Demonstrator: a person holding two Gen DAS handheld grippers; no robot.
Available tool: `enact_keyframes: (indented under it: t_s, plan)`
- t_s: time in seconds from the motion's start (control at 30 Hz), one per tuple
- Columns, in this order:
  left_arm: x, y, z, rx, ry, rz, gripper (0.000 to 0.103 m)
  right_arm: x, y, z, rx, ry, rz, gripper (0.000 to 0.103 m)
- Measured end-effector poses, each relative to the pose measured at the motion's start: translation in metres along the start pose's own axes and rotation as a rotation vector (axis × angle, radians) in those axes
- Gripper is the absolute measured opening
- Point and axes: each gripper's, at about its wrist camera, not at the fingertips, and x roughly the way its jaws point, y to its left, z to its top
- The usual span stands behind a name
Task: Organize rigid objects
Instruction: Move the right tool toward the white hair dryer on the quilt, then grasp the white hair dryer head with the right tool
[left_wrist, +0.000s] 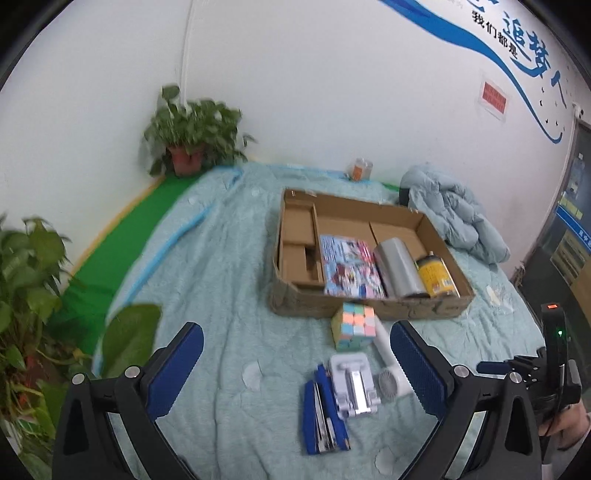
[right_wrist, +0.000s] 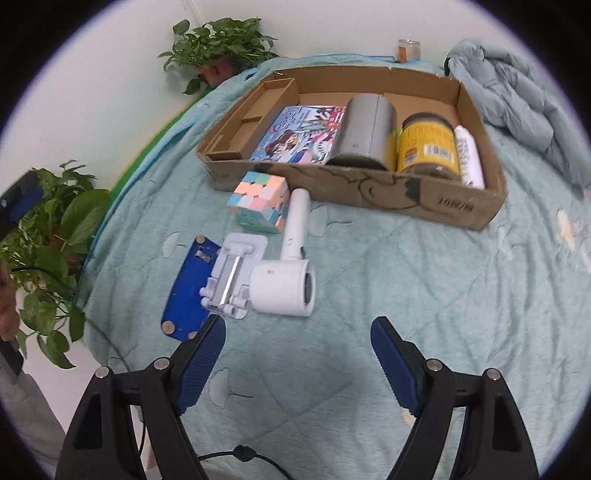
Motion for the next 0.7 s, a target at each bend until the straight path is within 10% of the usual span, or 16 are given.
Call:
enact_keyframes:
  t_s: [0.37, 0.6, 0.7]
  plan:
    - [0.122, -0.01, -0.083, -0.11, 0.317, -0.188, 0.084, 0.035, 0.027, -0.022, -0.093, -0.119, -0.031, 0.081]
    - [0.117, -0.029, -0.083, -0.109, 0.267, -0.21, 0.085, 0.075, 0.02, -0.006, -0.043, -0.082, 0.015, 0.08]
    - [0.115, -0.031, -0.077, -0.127, 0.248, -0.219, 0.085, 0.087, 0.022, -0.003, -0.046, -0.057, -0.026, 0.057]
